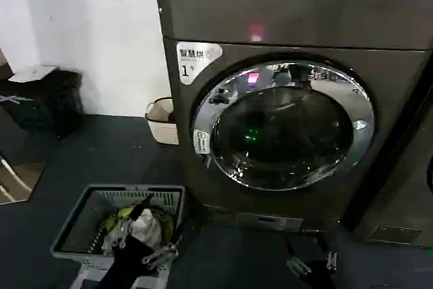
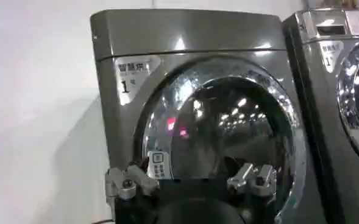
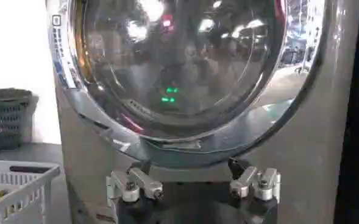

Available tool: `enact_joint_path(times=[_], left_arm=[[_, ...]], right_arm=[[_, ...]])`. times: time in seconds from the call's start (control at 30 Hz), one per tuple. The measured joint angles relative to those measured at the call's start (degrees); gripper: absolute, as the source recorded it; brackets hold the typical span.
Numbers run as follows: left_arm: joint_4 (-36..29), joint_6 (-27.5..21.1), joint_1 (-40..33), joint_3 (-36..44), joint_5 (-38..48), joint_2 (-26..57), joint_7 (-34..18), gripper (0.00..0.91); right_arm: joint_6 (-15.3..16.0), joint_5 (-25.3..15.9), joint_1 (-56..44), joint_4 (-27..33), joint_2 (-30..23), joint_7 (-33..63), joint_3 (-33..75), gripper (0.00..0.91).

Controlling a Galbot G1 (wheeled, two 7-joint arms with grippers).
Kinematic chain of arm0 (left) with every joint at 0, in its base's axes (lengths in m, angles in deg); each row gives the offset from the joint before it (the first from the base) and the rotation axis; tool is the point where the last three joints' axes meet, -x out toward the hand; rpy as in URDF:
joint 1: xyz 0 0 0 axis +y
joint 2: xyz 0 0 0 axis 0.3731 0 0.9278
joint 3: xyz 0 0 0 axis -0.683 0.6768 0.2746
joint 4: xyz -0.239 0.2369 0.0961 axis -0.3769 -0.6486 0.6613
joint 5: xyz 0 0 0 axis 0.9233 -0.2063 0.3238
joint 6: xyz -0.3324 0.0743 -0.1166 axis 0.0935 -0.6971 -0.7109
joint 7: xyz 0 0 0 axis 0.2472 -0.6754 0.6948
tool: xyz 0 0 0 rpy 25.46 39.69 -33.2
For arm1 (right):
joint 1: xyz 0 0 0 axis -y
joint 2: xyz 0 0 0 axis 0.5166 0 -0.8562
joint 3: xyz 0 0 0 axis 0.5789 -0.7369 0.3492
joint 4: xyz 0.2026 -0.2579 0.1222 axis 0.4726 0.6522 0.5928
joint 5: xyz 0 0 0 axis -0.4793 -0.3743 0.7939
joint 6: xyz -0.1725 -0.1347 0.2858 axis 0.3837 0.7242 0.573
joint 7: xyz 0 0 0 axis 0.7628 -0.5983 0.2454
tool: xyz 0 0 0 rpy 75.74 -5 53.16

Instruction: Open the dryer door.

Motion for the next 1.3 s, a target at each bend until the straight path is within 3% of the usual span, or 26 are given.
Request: enact_joint_path(times=[0.1, 0.2, 0.4, 0.63, 0.93, 1.3], left_arm=[[-0.3, -0.3, -0.1, -0.1, 1.3, 0.0, 0.4, 0.907], [-0.3, -0.2, -0.7, -0.6, 2.7, 0.0, 1.3, 0.907], [-0.8, -0.3, -0.9, -1.7, 5.6, 0.1, 1.9, 0.907], [-0.5, -0.4, -0.2, -1.4, 4.1, 0.0, 1.9, 0.907], [0.7, -0.4, 0.1, -2.4, 4.1, 0.4, 2.4, 0.907], [2.3, -1.4, 0.1, -2.9, 3.1, 0.0, 2.6, 0.907]], right_arm=[[0.3, -1.5, 0.6, -0.5, 0.9, -1.8, 0.8, 0.907], [2.5, 0.4, 1.7, -1.4, 2.5, -3.0, 1.7, 0.907], [8.3, 6.6, 5.3, -2.9, 7.6, -4.6, 1.8, 0.907], [12.4, 13.9, 11.8, -2.5, 16.2, -6.4, 0.3, 0.907], [14.5, 18.8, 22.0, -0.2, 26.0, -7.3, -6.7, 0.907], [14.5, 21.5, 37.5, 5.7, 30.5, -8.5, -20.3, 0.907]])
